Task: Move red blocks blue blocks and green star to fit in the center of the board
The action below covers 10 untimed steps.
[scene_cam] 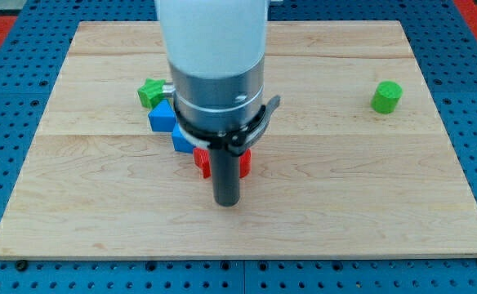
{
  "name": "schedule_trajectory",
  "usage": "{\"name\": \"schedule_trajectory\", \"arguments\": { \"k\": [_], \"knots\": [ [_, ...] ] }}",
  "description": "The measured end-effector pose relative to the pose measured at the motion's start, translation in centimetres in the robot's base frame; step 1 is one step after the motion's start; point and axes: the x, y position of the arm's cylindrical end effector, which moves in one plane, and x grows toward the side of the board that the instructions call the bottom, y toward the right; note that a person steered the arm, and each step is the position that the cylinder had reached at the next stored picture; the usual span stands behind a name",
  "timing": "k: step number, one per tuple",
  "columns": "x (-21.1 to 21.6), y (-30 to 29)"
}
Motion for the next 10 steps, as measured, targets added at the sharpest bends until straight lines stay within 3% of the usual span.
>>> {"name": "schedule_trajectory", "arguments": {
  "k": [5, 6, 7, 8, 10],
  "knots": [
    [-8.7, 0.1],
    [-3.3, 1.6],
    [-0.5, -2.6],
    [-1.4, -7.5],
    [-7.5, -4.6]
  ]
}}
